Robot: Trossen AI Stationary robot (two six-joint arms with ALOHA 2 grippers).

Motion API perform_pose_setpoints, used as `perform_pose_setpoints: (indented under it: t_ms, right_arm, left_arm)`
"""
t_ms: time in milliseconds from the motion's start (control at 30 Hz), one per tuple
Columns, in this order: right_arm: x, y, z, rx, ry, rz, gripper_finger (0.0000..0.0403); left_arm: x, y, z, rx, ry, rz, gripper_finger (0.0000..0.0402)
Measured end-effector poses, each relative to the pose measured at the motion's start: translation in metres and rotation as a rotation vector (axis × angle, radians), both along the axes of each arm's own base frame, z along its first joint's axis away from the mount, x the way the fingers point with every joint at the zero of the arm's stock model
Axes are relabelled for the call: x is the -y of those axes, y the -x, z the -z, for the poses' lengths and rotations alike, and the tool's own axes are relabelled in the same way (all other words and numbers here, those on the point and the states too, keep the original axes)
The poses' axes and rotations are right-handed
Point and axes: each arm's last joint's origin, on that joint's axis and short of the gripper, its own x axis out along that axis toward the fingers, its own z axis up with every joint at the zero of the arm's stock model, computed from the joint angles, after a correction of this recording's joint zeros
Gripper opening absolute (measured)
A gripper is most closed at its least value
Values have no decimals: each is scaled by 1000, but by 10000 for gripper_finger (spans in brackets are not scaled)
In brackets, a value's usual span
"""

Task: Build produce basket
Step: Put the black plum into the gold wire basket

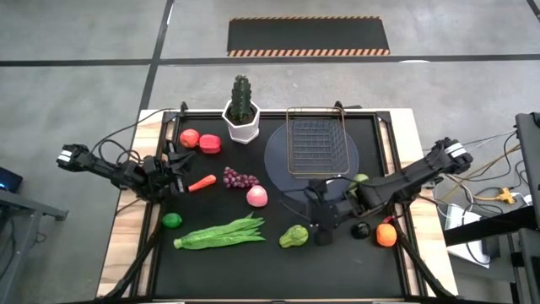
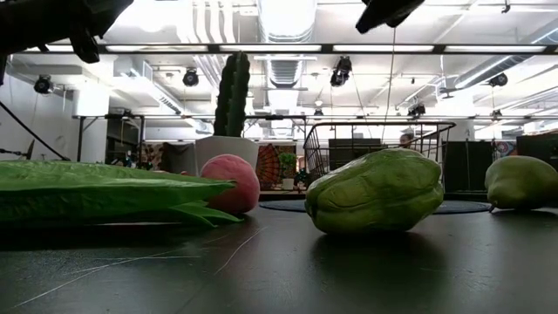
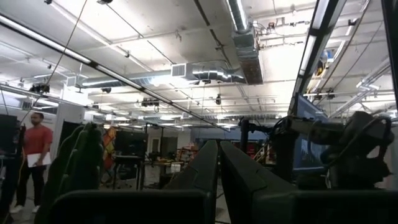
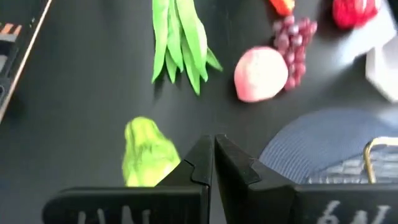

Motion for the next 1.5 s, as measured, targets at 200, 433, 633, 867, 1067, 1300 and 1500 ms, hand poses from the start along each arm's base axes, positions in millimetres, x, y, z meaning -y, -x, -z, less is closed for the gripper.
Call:
perform_pose_setpoints:
  t_ms: [200, 433, 633, 867, 1067, 1300, 1500]
  right_arm:
    - [0, 2, -4, -159, -60, 71, 34]
    - [5, 13, -12, -211, -207, 296, 133]
    - [13, 30, -10, -338, -189, 429, 223]
    - [19, 49, -3, -565, -328, 791, 286]
    - [8, 68, 12, -698, -351, 1027, 295]
    - [-12, 84, 42, -772, -392, 1129, 295]
    - [-21, 90, 73, -802, -473, 1139, 295]
  left_arm:
    - [0, 1, -1, 15, 3, -1, 2]
    - [-1, 2, -2, 24, 7, 0, 2]
    - [-1, 3, -3, 33, 10, 1, 2]
    - [-1, 3, -3, 42, 14, 1, 2]
    - [-1, 4, -4, 45, 14, 1, 2]
    - [-1, 4, -4, 48, 12, -2, 2]
    - [-2, 4, -4, 44, 22, -21, 2]
